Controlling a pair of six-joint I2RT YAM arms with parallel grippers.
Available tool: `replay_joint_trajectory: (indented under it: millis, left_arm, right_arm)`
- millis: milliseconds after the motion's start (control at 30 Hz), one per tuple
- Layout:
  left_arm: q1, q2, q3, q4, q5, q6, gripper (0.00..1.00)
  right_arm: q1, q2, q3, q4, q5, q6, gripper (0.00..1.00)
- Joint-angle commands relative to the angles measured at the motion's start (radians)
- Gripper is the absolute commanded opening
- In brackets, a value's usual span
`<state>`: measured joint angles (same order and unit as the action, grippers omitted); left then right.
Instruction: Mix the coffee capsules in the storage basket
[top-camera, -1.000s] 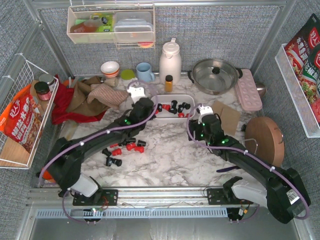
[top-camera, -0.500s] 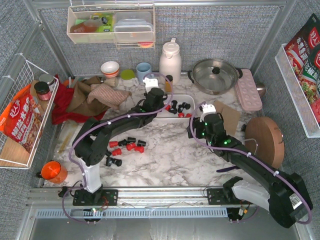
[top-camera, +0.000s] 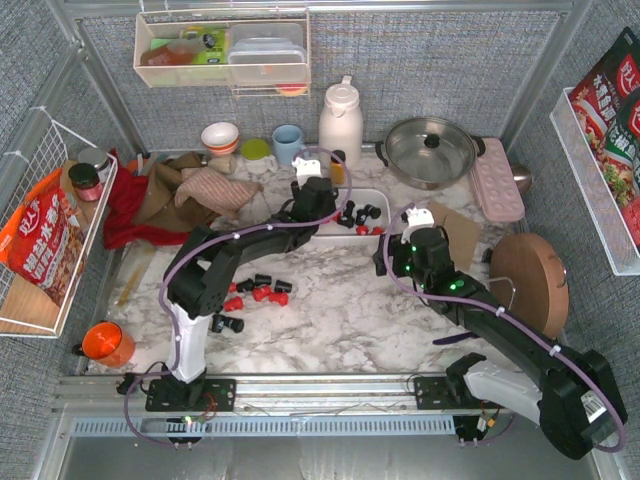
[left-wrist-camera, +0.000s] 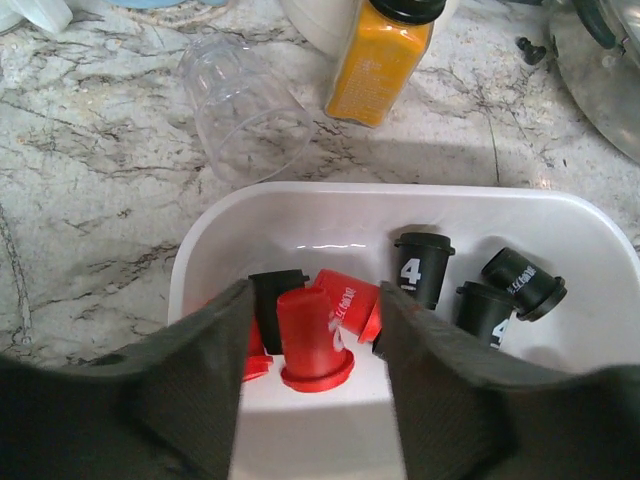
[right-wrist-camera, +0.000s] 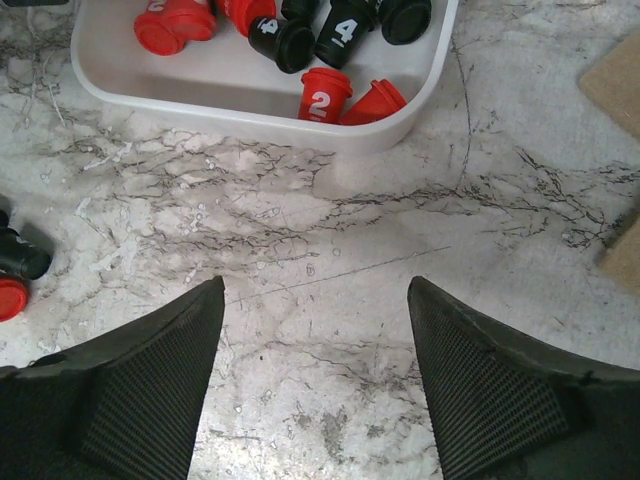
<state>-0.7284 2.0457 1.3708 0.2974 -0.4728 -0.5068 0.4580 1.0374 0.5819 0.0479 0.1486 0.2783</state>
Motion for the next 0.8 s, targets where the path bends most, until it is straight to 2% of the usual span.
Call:
replay_joint_trajectory:
  millis: [0,33,200,467,633,700,767]
  left_arm:
    - [0.004,0.006,0.015,0.048,-0.013,0.009,0.70]
    - [0.005,0.004,0.017,0.047,-0.013,0.010,0.75]
    - [0.005,-0.021,0.016,0.044,-0.019,0.020,0.99]
    - [0.005,-0.249,-0.095,0.012,-0.108,0.049,0.99]
    - [0.006,-0.486,-0.237,-0.146,-0.155,0.056,0.99]
    - [0.005,-0.604,-0.307,-0.212,-0.134,0.079,0.99]
    - [0.004,-0.736,-0.370,-0.291,-0.089,0.133,0.99]
  right_arm:
    - [-0.002,-0.014,-0.001,0.006,0.007,0.016,0.93]
    - [-0.002,-0.018,-0.003,0.005,0.011,0.017,0.98]
    - [-0.004,-0.020,-0.004,0.004,0.028,0.018,0.99]
    - [-0.003,-0.027,-0.001,-0.011,0.102,0.027,0.99]
    - [-0.009,-0.058,-0.024,-0.025,0.194,0.144,0.99]
    - [-0.012,-0.083,-0.053,-0.014,0.267,0.198,0.99]
    - [-0.016,-0.104,-0.076,0.023,0.270,0.175,0.99]
